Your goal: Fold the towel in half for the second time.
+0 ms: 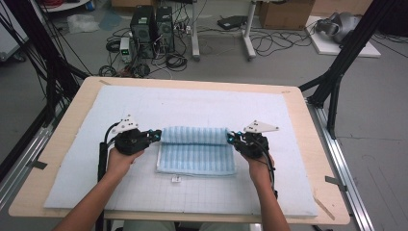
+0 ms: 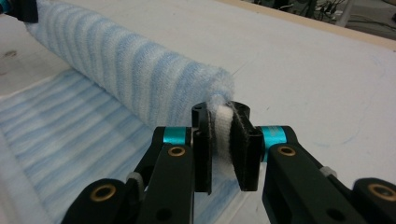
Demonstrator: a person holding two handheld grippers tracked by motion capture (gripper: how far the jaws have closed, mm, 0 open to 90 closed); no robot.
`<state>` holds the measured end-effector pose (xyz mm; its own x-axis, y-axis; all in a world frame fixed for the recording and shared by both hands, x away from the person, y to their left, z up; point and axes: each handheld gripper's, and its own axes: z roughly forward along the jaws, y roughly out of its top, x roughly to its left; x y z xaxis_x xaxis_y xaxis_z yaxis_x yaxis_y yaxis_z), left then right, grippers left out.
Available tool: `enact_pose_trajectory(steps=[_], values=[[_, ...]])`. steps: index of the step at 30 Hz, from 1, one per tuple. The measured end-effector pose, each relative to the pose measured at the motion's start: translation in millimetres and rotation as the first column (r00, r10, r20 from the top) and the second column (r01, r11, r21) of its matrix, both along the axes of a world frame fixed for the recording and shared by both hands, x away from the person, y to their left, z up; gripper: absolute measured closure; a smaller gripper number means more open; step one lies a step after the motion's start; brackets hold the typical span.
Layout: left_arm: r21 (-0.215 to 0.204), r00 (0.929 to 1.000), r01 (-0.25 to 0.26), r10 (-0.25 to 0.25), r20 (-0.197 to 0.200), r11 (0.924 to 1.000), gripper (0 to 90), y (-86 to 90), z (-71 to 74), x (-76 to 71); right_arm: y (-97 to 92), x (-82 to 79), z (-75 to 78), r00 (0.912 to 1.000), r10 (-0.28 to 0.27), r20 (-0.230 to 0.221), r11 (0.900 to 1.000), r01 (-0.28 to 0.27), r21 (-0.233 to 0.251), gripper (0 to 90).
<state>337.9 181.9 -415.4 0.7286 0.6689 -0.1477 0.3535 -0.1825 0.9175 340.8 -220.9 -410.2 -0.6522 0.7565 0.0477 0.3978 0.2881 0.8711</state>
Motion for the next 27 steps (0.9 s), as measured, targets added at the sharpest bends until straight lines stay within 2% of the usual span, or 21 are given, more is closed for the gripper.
enact_pose_trajectory(steps=[7,11,17,22,27], values=[[0.013,0.9991,0.043,-0.043,0.004,0.999,86.2,2.3,-6.9,-20.8,-2.3,-24.4,-8.3,0.9995,0.032,0.006,0.9993,-0.031,-0.02,80.0],[0.031,0.9982,0.061,-0.061,0.0,0.9977,86.3,2.1,-9.0,-29.8,-5.4,-34.2,-11.5,0.999,0.042,0.014,0.9991,-0.042,-0.005,80.1],[0.026,0.9964,0.085,-0.085,-0.002,0.996,86.4,3.5,-11.6,-44.8,-7.6,-49.4,-13.8,0.998,0.062,0.011,0.9981,-0.062,-0.003,80.3],[0.04,0.9941,0.106,-0.105,-0.028,0.9936,86.2,4.6,-16.1,-50.5,-9.5,-56.3,-17.8,0.9978,0.066,-0.002,0.9975,-0.066,-0.024,80.2],[0.019,0.9922,0.12,-0.12,-0.035,0.9925,83.5,9.9,-13.1,-56.6,-11.8,-63.5,-20.9,0.9972,0.072,-0.02,0.9963,-0.073,-0.046,78.0]])
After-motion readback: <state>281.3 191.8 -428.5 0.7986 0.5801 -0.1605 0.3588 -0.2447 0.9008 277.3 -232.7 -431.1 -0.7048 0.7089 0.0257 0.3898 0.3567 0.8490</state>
